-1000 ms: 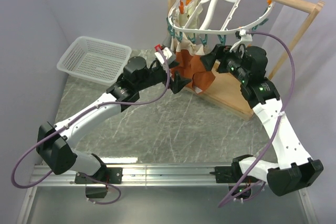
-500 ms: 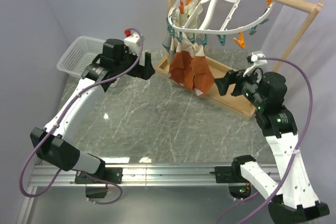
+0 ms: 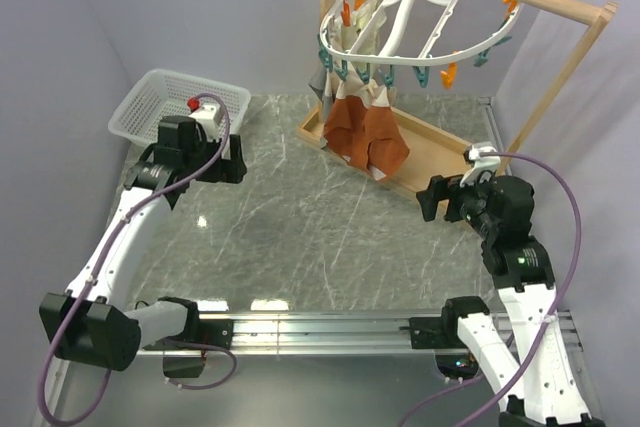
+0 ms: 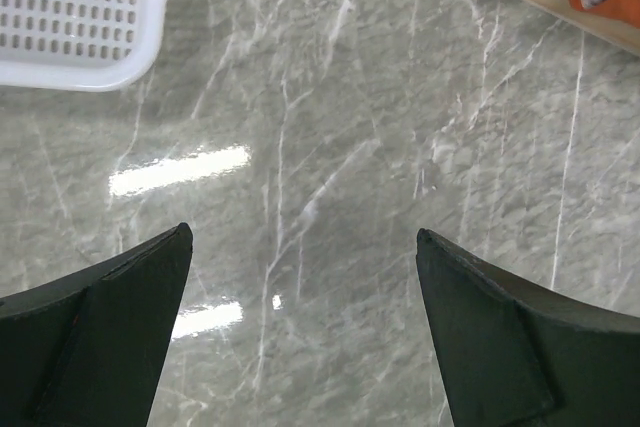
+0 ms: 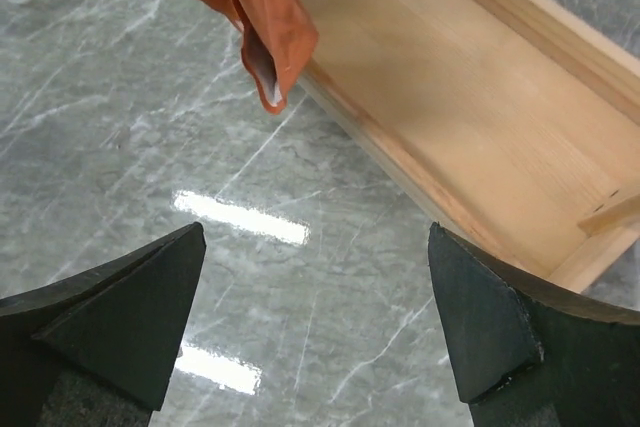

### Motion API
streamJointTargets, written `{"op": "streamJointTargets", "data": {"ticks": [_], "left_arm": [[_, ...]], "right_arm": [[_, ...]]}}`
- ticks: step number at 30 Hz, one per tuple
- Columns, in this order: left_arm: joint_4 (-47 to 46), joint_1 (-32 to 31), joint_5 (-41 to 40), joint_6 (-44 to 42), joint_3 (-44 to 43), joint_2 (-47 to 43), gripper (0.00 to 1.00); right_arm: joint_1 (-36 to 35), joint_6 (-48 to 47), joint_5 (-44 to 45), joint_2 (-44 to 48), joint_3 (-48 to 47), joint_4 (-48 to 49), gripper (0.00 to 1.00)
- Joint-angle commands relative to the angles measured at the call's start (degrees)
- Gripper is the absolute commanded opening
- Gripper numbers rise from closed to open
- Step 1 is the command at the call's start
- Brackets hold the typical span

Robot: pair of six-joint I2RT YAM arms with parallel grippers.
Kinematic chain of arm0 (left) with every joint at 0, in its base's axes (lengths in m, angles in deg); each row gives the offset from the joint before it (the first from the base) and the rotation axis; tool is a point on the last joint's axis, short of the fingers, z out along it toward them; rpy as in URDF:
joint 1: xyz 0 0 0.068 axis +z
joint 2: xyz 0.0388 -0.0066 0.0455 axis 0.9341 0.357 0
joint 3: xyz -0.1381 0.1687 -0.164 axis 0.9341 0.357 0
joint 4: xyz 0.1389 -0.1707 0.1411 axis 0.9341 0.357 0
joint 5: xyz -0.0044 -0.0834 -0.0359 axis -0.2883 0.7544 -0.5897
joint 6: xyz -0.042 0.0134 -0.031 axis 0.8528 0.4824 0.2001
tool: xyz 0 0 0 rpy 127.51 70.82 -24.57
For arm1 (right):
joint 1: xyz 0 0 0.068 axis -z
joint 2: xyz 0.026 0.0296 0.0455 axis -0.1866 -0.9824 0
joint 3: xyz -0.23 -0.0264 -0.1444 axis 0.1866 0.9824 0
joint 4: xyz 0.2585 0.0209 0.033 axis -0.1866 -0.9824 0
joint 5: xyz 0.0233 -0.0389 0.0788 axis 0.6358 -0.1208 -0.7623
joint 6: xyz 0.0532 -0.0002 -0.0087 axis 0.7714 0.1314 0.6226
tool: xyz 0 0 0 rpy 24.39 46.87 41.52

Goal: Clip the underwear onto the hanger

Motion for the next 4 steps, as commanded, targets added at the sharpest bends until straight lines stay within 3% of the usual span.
{"op": "streamJointTargets", "data": {"ticks": [1,4], "left_arm": [[-1.7,0.1,-1.6,-0.9,-0.3,-2.3,0.99],[-2.3,0.8,0.9,-1.1,-1.0,-4.4,0.99]], "right_arm": [[1.0,-0.1,-1.1,1.6,-0.7,2.0,0.99],[1.6,0.7,-1.3,2.7,-1.0,2.6,1.0]]}}
